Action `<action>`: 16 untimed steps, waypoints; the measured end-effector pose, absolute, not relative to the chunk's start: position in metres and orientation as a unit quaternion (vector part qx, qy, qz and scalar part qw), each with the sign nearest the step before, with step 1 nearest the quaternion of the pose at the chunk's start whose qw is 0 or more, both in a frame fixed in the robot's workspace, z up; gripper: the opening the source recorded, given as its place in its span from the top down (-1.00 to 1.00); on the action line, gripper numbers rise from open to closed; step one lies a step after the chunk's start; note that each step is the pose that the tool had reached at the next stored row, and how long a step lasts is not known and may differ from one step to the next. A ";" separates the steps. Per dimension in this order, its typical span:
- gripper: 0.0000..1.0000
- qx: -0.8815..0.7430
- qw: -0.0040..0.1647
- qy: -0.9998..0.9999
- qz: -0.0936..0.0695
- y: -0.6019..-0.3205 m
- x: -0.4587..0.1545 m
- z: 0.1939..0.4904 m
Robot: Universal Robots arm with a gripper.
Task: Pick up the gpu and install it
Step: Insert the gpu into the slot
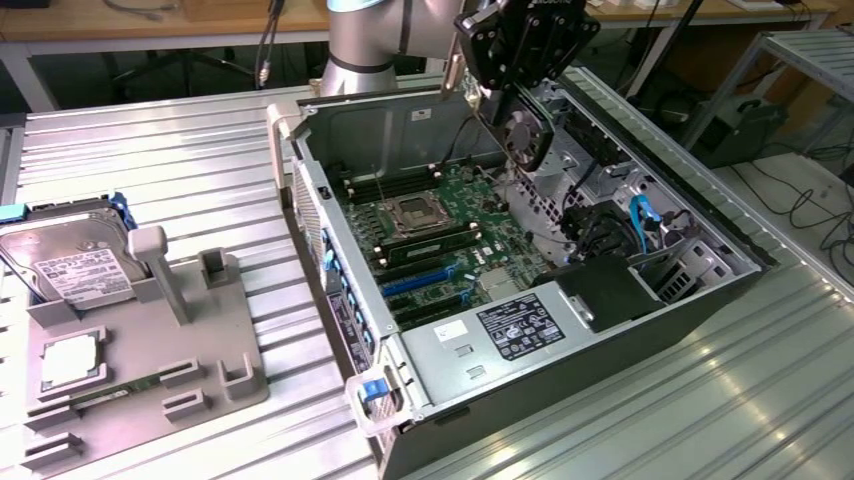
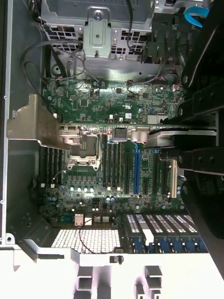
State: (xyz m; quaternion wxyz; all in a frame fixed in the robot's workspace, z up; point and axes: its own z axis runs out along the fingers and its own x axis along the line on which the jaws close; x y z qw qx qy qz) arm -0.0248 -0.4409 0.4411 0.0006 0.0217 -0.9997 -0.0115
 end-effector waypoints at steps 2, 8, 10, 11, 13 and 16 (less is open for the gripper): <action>0.45 0.059 0.001 -0.998 -0.011 -0.441 -0.025 0.441; 0.45 0.153 0.002 -0.988 -0.011 -0.441 -0.025 0.441; 0.45 0.186 0.002 -0.982 -0.011 -0.441 -0.025 0.441; 0.45 0.216 0.003 -0.976 -0.011 -0.441 -0.025 0.441; 0.45 0.265 0.003 -0.964 -0.011 -0.441 -0.025 0.441; 0.45 0.300 0.004 -0.954 -0.011 -0.441 -0.025 0.441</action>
